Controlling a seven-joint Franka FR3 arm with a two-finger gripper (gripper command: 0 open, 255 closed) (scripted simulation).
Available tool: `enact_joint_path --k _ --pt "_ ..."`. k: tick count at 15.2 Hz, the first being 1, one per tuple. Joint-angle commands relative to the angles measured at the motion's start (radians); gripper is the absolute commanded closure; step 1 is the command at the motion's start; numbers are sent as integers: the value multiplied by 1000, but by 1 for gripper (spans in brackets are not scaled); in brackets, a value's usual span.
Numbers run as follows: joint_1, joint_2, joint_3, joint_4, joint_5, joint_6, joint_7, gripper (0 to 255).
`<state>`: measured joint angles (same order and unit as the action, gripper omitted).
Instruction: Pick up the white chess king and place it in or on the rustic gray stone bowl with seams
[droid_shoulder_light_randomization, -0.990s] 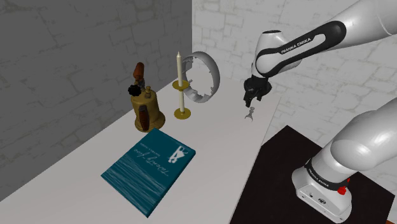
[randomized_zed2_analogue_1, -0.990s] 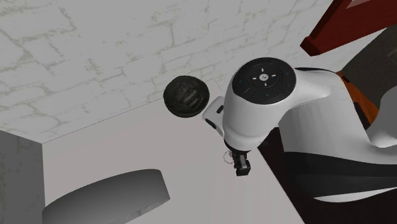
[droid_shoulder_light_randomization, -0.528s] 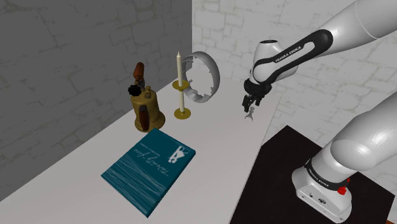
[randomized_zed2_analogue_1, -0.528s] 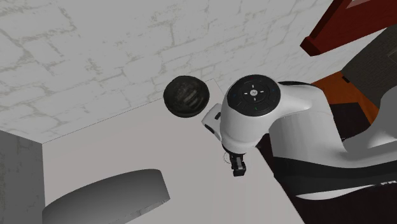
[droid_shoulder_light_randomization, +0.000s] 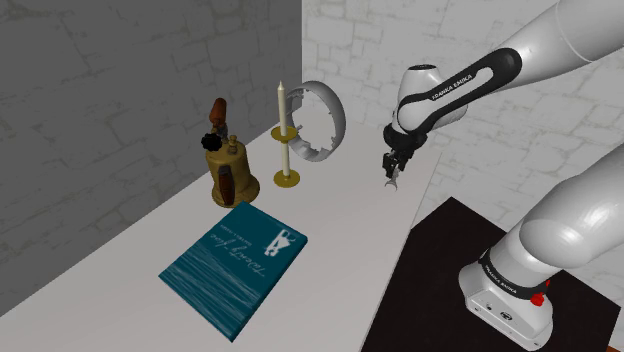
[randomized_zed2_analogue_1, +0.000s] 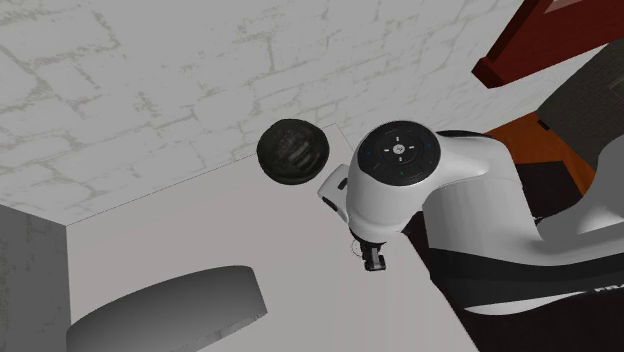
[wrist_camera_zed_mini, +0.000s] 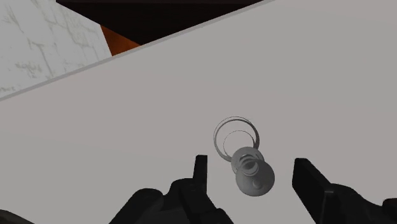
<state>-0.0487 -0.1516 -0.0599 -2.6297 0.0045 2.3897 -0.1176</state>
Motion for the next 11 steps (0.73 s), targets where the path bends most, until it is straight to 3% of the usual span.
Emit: enact_joint_path --k 1,11 --pt "0 0 0 0 0 0 0 255" --pt "0 -24 0 8 -2 -32 2 255"
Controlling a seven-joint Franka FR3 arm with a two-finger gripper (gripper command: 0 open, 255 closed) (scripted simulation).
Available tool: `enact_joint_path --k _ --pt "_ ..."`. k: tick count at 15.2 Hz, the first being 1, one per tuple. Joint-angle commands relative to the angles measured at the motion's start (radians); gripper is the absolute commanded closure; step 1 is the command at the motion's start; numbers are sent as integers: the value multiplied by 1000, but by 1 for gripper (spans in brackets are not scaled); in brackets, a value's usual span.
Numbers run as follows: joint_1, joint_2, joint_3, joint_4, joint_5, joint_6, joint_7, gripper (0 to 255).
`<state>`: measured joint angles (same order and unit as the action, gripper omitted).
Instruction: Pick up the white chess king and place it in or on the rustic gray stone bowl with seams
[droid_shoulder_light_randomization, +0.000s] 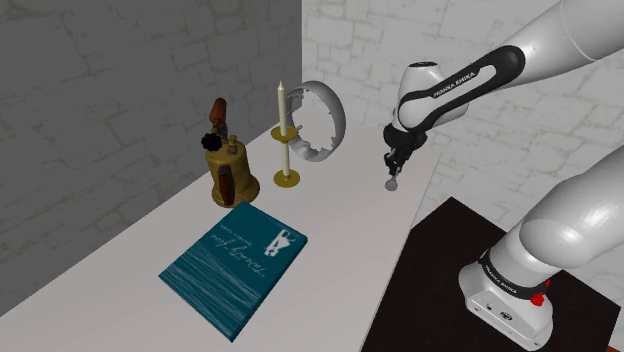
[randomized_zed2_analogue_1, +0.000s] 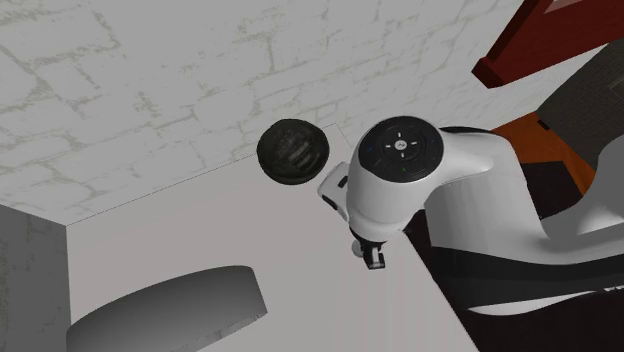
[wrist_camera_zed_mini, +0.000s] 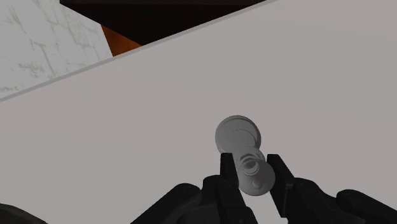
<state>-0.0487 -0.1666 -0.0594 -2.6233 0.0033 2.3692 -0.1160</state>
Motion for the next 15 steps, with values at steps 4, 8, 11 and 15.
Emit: enact_joint_path --k 4,8,11,15 --pt "-1 -55 1 20 -4 -75 3 255" --pt "-2 -96 2 42 -7 -139 6 255" --pt "-3 -124 3 61 -8 -185 7 255" --pt "-3 -157 4 90 -9 -247 9 255"
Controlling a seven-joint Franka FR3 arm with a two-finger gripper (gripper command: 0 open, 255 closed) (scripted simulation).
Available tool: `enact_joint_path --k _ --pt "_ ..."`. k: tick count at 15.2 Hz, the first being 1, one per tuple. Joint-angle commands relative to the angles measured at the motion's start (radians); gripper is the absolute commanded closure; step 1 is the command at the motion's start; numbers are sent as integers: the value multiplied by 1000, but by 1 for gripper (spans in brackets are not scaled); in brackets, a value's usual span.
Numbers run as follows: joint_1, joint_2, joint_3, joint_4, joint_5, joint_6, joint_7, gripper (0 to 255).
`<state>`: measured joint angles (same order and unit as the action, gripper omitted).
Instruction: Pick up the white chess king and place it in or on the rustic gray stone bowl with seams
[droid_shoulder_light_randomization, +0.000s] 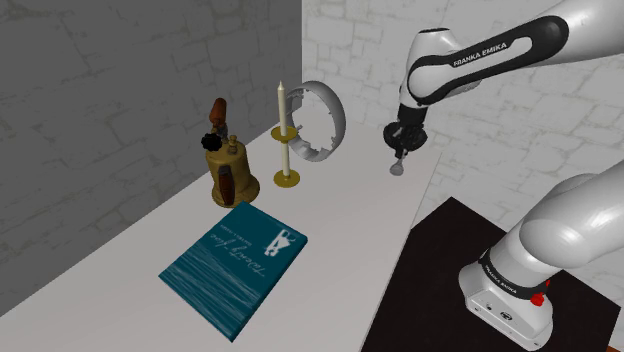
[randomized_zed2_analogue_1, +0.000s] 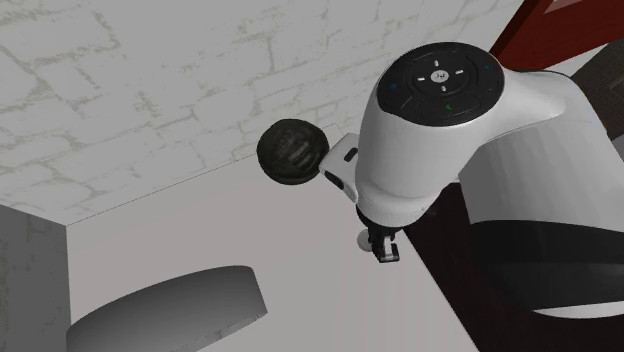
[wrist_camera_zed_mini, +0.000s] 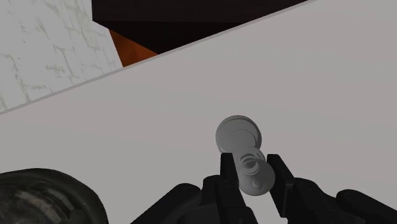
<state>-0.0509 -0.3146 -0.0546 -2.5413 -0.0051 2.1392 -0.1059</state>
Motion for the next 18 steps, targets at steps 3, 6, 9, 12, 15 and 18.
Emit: enact_joint_path --k 3,6,9,12,15,18 --pt "-1 -30 0 32 -2 -62 0 255" --pt "-1 -49 1 57 -2 -107 1 255" --pt "-1 -66 2 85 -2 -151 2 255" --pt "-1 -78 3 108 -3 -187 3 255" --pt "-27 -5 -40 188 -19 -193 -57 255" --pt "-49 73 -80 277 -28 -204 -117 255"
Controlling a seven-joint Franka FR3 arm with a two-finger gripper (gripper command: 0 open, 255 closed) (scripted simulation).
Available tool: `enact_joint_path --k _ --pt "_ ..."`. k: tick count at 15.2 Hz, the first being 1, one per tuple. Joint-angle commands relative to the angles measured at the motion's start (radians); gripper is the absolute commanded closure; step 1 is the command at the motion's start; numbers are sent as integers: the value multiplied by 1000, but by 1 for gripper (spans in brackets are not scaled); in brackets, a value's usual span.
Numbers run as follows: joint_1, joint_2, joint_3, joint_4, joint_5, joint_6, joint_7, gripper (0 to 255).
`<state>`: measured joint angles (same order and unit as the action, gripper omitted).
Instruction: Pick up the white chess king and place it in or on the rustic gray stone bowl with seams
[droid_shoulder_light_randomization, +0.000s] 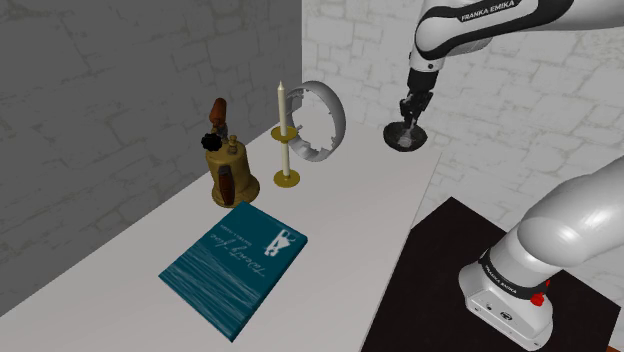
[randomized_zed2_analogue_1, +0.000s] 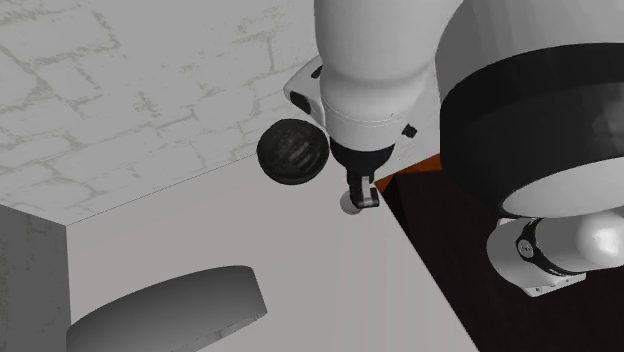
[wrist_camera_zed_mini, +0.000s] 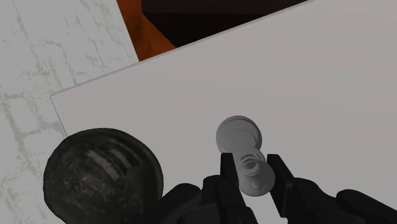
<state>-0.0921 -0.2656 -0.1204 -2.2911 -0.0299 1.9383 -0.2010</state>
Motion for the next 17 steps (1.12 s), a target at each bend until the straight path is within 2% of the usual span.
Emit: enact_joint_path --k 1,8,15,17 --pt "-15 51 -26 58 -4 -8 -42 255" --pt "-66 253 -101 311 14 -59 -180 255" --pt "-135 486 -149 628 67 -150 -309 255" --pt "-136 489 -148 606 68 -124 -309 255"
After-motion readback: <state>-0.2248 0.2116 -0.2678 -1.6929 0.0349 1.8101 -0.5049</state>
